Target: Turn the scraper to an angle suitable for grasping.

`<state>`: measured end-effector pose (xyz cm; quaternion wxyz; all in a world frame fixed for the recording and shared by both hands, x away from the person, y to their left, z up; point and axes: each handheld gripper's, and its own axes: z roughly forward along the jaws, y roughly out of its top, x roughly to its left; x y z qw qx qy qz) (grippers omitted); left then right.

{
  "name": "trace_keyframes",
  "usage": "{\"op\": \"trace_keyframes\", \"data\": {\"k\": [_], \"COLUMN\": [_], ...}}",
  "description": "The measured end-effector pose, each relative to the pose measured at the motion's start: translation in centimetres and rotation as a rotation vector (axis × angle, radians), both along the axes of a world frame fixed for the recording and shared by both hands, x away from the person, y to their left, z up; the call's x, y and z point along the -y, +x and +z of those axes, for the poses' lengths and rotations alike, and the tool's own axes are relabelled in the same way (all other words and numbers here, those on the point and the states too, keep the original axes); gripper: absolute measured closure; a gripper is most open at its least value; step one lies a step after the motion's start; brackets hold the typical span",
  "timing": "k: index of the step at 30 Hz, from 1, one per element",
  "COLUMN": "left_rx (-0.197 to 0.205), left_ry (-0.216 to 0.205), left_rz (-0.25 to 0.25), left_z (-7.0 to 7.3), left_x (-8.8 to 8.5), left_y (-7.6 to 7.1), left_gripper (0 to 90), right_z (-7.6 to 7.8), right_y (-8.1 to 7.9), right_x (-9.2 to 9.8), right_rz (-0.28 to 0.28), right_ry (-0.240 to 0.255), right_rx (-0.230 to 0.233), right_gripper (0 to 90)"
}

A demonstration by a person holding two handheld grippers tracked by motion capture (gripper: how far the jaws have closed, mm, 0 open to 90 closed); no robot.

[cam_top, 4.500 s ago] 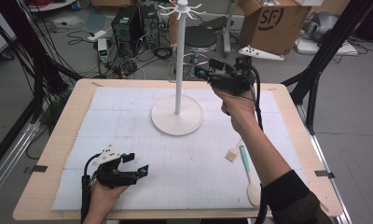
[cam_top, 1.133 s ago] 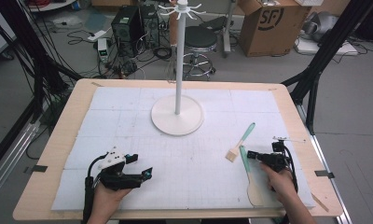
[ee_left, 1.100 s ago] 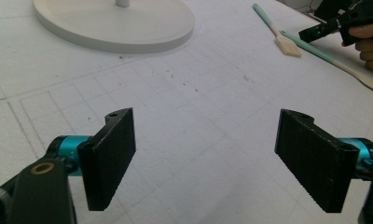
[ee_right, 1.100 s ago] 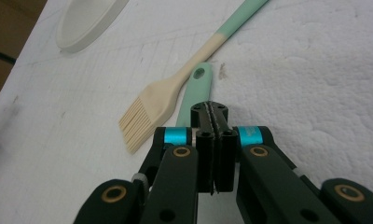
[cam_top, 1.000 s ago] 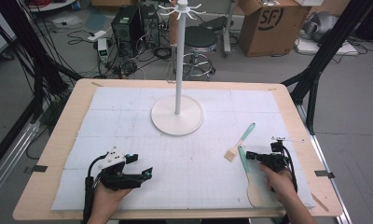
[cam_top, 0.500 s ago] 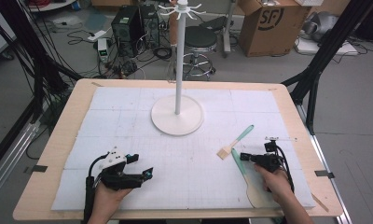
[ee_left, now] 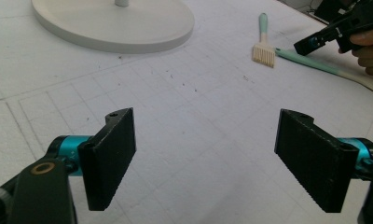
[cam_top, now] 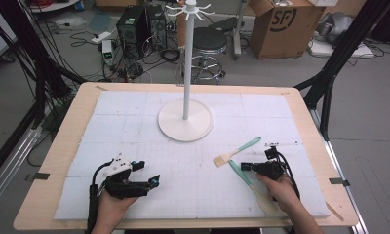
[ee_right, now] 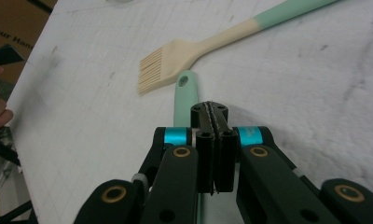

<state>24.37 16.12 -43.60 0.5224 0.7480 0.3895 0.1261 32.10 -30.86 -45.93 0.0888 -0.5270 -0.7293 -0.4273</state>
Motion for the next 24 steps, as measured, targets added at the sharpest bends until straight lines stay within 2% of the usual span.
{"op": "trace_keyframes", "data": {"k": [11, 24], "left_rx": [0.000, 0.001], "left_ry": [0.002, 0.002], "left_rz": [0.001, -0.002], "left_z": [0.0, -0.1], "left_x": [0.1, 0.0], "left_y": [0.0, 0.1], "left_gripper": [21.0, 21.0], "right_z": [0.2, 0.2], "right_y": [-0.3, -0.4], "right_x": [-1.8, -2.6], "right_rz": [0.077, 0.108], "right_ry": [-0.024, -0.032], "right_rx": [-0.010, -0.017], "right_gripper": [89.9, 89.8]}}
